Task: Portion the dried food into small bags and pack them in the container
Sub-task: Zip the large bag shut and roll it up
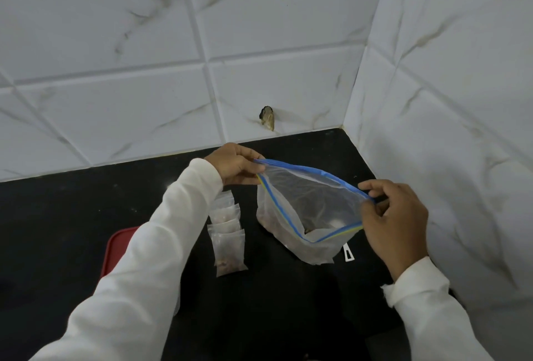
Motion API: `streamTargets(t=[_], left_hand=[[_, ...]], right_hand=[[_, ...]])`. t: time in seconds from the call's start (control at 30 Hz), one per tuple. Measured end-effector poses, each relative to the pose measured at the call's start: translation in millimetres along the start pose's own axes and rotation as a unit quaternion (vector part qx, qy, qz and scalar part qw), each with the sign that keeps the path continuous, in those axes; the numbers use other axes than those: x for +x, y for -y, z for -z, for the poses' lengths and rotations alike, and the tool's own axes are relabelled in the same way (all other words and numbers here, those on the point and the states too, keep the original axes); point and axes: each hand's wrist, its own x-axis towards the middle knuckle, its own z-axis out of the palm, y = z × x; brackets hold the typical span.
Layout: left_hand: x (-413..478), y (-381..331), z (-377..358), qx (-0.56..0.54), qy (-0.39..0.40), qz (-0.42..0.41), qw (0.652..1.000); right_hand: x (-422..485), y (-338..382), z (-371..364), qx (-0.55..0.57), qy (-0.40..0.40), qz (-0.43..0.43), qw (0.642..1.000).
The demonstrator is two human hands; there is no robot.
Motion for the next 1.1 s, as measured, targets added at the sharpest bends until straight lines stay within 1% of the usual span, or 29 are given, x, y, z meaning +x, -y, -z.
streamTargets(t=[0.17,0.27,0.3,0.37,0.4,0.43,0.47,0.53,0.6,0.67,0.73,0.77,0.87,0.97,1.07,1.1], left_hand=[[-4,1,5,0.063,-0.029,-0.019,0.997],[-4,4,-1,0.107,-0.091,-0.054,0.989],[-2,6,-3,0.154,-0.126,-0.076,0.977],[-2,9,-8,0.263,-0.204,-0.131,0.934],[-3,11,-10,0.298,-0.231,-0.152,0.913],[-4,12,-12,0.311,-0.241,-0.165,0.904],[-4,14,-14,0.314,-0.237,-0.168,0.904],[-3,15,-15,0.289,-0.207,-0.144,0.924],[-5,13,-14,0.196,-0.167,-0.097,0.961],[-8,11,-12,0.087,-0.119,-0.041,0.988],[-13,8,-12,0.027,-0.071,0.007,0.997],[-15,8,-11,0.004,-0.052,0.023,0.998],[-16,8,-3,-0.065,-0.022,0.051,0.996],[-15,8,2,-0.073,-0.041,0.054,0.995],[-13,8,0,-0.074,-0.115,0.049,0.989],[-12,9,-1,-0.053,-0.141,0.036,0.988]], right_hand=[[6,-1,3,-0.032,-0.017,0.013,0.999],[3,1,3,-0.056,-0.029,0.046,0.997],[3,2,3,-0.061,-0.034,0.053,0.996],[4,1,4,-0.067,-0.044,0.055,0.995],[4,0,4,-0.068,-0.045,0.052,0.995],[3,0,4,-0.067,-0.043,0.048,0.996],[1,-1,4,-0.064,-0.039,0.040,0.996],[-1,-6,4,-0.049,-0.022,0.013,0.998],[-3,-14,5,-0.026,0.016,-0.030,0.999],[-6,-20,5,0.020,0.076,-0.096,0.992],[-9,-24,5,0.065,0.106,-0.143,0.982],[-11,-24,5,0.075,0.108,-0.151,0.980],[-10,-24,8,0.074,0.092,-0.136,0.984],[-6,-23,11,0.033,0.081,-0.107,0.990],[1,-24,16,0.031,0.079,-0.095,0.992],[4,-22,18,0.039,0.077,-0.095,0.992]])
